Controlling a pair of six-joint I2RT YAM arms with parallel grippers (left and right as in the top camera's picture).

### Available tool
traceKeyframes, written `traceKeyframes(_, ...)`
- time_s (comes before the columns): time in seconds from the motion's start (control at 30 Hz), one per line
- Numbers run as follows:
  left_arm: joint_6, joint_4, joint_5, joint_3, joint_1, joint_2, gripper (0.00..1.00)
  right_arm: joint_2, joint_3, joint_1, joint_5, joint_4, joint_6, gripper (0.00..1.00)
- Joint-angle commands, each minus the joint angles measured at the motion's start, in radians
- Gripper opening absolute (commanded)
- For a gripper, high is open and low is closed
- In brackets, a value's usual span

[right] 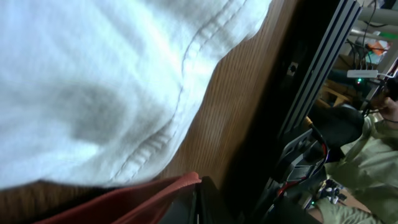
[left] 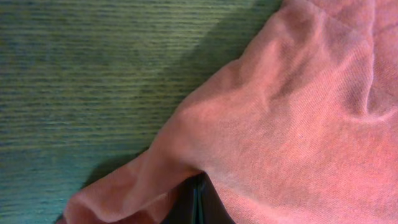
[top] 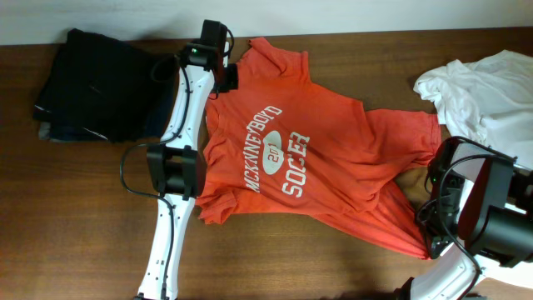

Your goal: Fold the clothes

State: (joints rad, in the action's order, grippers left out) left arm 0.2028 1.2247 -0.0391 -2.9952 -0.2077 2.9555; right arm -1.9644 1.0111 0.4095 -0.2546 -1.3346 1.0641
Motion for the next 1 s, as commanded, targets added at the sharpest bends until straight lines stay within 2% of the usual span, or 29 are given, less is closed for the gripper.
traceKeyframes(0.0, -0.013, 0.025, 0.043, -0.111, 0.034, 0.045, 0.01, 0.016, 0.001, 0.010, -0.014, -0.004, -0.039, 0.04)
traceKeyframes(0.1, -0.008, 0.021, 0.047, -0.146, 0.032, -0.199, 0.01, 0.069, 0.084, 0.010, 0.000, -0.075, -0.075, 0.04)
traceKeyframes(0.23, 0.060, 0.099, 0.072, -0.145, 0.036, -0.552, 0.00, 0.213, 0.166, 0.011, 0.099, -0.103, -0.201, 0.05)
traceKeyframes(0.27, 0.064, 0.127, 0.095, -0.145, 0.036, -0.656, 0.01, 0.261, 0.181, 0.011, 0.134, -0.102, -0.273, 0.11)
traceKeyframes(0.3, 0.074, 0.159, 0.127, -0.145, 0.036, -0.750, 0.01, 0.307, 0.196, 0.011, 0.138, -0.111, -0.341, 0.41)
traceKeyframes(0.33, 0.074, 0.217, 0.126, -0.145, 0.036, -0.862, 0.00, 0.332, 0.195, 0.011, 0.137, -0.131, -0.359, 0.79)
traceKeyframes(0.4, 0.074, 0.338, 0.128, -0.144, 0.036, -0.989, 0.01, 0.343, 0.196, 0.011, 0.119, -0.180, -0.388, 0.82)
traceKeyframes(0.5, 0.056, 0.463, 0.163, -0.131, 0.036, -1.022, 0.01, 0.343, 0.235, 0.009, 0.151, -0.180, -0.445, 0.77)
traceKeyframes(0.57, 0.047, 0.460, 0.134, -0.028, 0.036, -1.011, 0.01, 0.343, 0.338, 0.009, 0.196, -0.201, -0.526, 0.73)
traceKeyframes(0.63, 0.047, 0.463, 0.042, 0.097, 0.033, -0.982, 0.00, 0.343, 0.476, 0.009, 0.191, -0.271, -0.537, 0.69)
traceKeyframes(0.7, 0.035, 0.463, -0.021, 0.208, 0.007, -0.998, 0.01, 0.343, 0.636, 0.009, 0.193, -0.332, -0.577, 0.69)
traceKeyframes(0.8, 0.035, 0.463, -0.014, 0.295, -0.118, -1.078, 0.01, 0.356, 0.720, -0.040, 0.373, -0.337, -0.754, 0.68)
traceKeyframes(0.83, 0.036, 0.463, 0.032, 0.346, -0.201, -1.111, 0.00, 0.357, 0.720, -0.090, 0.378, -0.330, -0.769, 0.65)
traceKeyframes(0.87, 0.056, 0.463, 0.167, 0.427, -0.282, -1.152, 0.01, 0.356, 0.720, -0.130, 0.378, -0.320, -0.769, 0.61)
traceKeyframes(0.9, 0.141, 0.463, 0.294, 0.566, -0.343, -1.226, 0.00, 0.356, 0.720, -0.176, 0.375, -0.299, -0.769, 0.59)
traceKeyframes(0.93, 0.187, 0.463, 0.320, 0.667, -0.359, -1.290, 0.01, 0.356, 0.720, -0.194, 0.375, -0.287, -0.769, 0.61)
traceKeyframes(0.97, 0.269, 0.463, 0.323, 0.823, -0.359, -1.390, 0.01, 0.356, 0.720, -0.206, 0.375, -0.264, -0.769, 0.98)
